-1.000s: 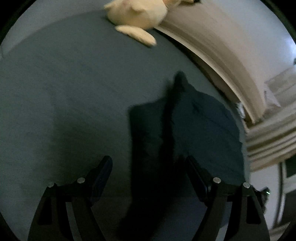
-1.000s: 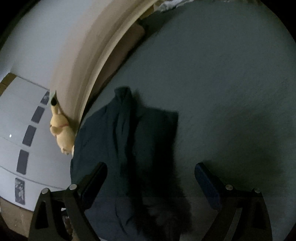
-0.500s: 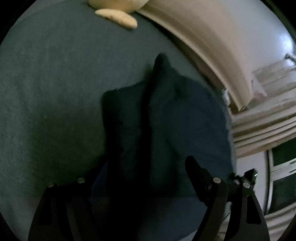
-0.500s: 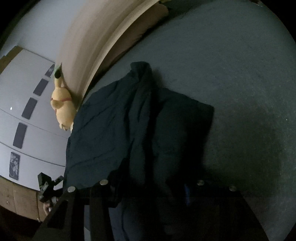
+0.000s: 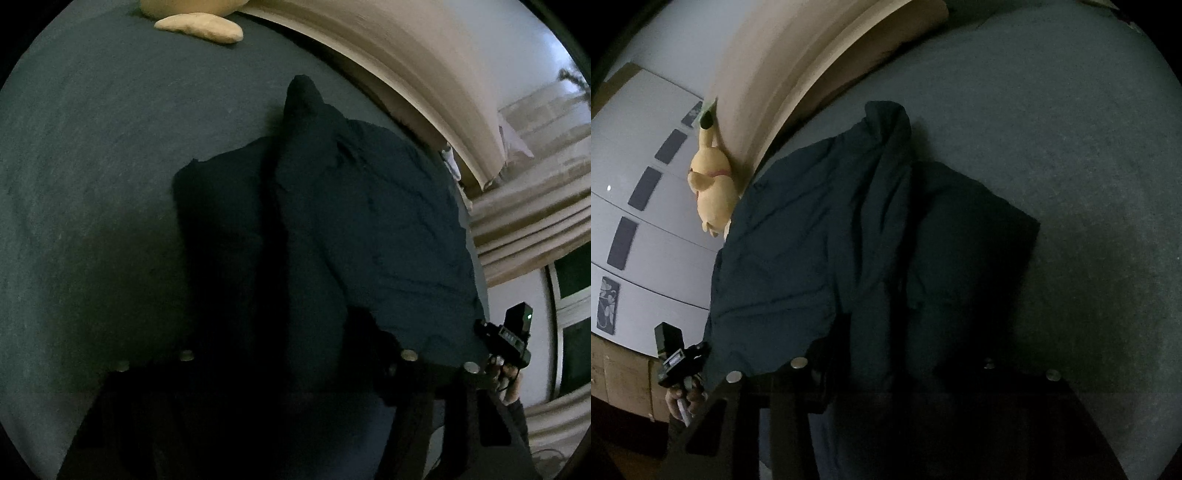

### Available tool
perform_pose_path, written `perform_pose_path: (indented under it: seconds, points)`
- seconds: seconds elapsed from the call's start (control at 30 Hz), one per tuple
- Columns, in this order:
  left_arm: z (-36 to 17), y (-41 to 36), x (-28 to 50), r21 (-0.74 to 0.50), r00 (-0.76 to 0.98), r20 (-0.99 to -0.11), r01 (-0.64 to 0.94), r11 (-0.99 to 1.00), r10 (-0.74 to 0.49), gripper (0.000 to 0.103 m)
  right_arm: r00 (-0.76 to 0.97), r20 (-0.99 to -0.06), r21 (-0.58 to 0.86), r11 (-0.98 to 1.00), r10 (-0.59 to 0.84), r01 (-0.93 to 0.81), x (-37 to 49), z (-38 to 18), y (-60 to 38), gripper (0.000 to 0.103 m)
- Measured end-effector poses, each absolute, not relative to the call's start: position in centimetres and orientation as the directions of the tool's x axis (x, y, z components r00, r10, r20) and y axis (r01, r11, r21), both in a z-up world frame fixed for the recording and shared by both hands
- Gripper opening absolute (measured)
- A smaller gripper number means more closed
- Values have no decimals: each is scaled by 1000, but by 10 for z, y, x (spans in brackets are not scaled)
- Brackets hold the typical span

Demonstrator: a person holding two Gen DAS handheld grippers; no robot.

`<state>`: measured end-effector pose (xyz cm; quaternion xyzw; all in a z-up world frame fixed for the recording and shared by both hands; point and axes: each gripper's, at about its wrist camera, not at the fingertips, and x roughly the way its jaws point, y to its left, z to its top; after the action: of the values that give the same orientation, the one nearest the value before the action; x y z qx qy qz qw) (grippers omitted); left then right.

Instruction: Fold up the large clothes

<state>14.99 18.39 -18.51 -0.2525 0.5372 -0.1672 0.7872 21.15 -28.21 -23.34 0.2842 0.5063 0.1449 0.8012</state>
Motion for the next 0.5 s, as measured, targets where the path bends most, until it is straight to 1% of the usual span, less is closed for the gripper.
perform_pose_path:
  seconds: [0.03,0.07,0.1,0.13,0.17,0.23,0.33,0.5]
  points:
    - [-184,182,150,-569,367,-764,3,822,-531,52,444,-731,599,799,518,54,212,-233,-282,49]
    - [-182,181,150,-558,369,-768,15,830,-523,49,439,-733,596,801,519,48,212,-233,-281,42]
    - [-179,180,150,-548,373,-771,23,836,-516,43,436,-736,590,807,518,38,211,-231,-281,34]
    - [-177,178,150,-541,376,-773,30,841,-511,36,433,-751,560,828,499,18,210,-226,-275,29]
    - [-173,176,151,-529,381,-776,39,848,-502,33,431,-766,532,847,478,5,210,-222,-270,27]
    - [-162,170,151,-501,398,-782,58,864,-480,24,428,-793,474,880,433,-13,212,-210,-261,21]
    - [-146,161,154,-457,420,-792,74,886,-444,19,449,-795,447,894,409,-23,211,-188,-258,16]
    - [-109,156,152,-428,487,-770,86,900,-413,17,504,-766,420,904,399,-78,201,-137,-250,15]
